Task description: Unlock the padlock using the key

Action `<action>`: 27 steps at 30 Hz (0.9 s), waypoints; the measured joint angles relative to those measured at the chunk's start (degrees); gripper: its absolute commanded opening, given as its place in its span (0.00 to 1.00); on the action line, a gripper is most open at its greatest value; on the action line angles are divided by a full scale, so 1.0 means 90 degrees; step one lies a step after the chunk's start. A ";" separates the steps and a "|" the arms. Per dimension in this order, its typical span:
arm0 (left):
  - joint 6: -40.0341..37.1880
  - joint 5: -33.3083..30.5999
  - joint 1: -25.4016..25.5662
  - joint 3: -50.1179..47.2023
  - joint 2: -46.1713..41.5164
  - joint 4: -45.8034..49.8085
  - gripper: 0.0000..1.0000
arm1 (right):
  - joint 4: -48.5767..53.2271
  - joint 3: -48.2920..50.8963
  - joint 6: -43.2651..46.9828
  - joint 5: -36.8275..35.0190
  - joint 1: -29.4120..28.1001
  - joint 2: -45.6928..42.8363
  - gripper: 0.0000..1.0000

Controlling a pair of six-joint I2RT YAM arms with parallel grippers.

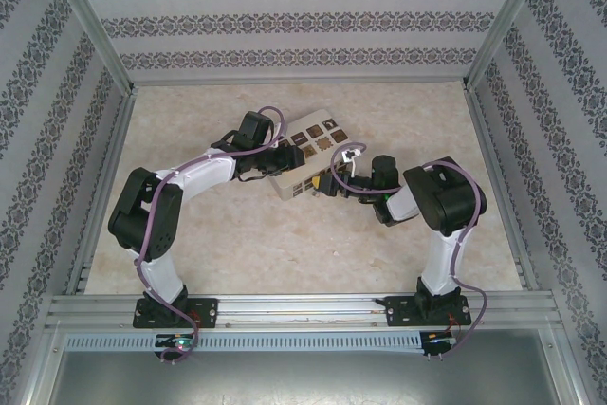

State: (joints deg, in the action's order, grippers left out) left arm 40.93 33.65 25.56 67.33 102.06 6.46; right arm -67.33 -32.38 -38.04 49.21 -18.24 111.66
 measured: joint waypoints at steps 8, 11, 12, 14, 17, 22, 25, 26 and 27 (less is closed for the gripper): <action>0.0000 0.0002 0.0000 0.0000 0.0002 0.0000 0.40 | -0.0100 -0.0017 -0.0121 0.0027 0.0012 0.0078 0.70; 0.0000 0.0002 0.0000 0.0000 0.0002 0.0002 0.40 | -0.0143 -0.0017 -0.0143 0.0036 0.0012 0.0100 0.67; 0.0000 0.0002 0.0000 0.0000 0.0002 0.0002 0.40 | -0.0153 -0.0015 -0.0148 0.0041 0.0015 0.0109 0.65; 0.0002 0.0002 0.0000 0.0000 0.0002 0.0002 0.40 | -0.0163 -0.0015 -0.0168 0.0046 0.0015 0.0121 0.63; 0.0002 0.0002 0.0000 0.0000 0.0002 0.0005 0.40 | -0.0168 -0.0015 -0.0211 0.0046 0.0015 0.0143 0.59; 0.0002 0.0005 0.0000 0.0000 0.0002 0.0012 0.40 | -0.0158 -0.0012 -0.0253 0.0078 0.0015 0.0148 0.53; 0.0005 0.0005 0.0000 0.0000 0.0002 0.0027 0.39 | -0.0124 0.0005 -0.0257 0.0119 0.0015 0.0148 0.48; 0.0005 0.0007 0.0000 0.0000 0.0002 0.0029 0.40 | -0.0119 0.0019 -0.0255 0.0131 0.0015 0.0148 0.47; 0.0005 0.0012 0.0000 0.0000 0.0002 0.0029 0.40 | -0.0119 0.0036 -0.0255 0.0138 0.0015 0.0148 0.45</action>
State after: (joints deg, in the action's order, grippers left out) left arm 40.97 33.76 25.56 67.33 102.08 6.72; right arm -68.40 -32.05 -40.34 50.46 -18.11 112.99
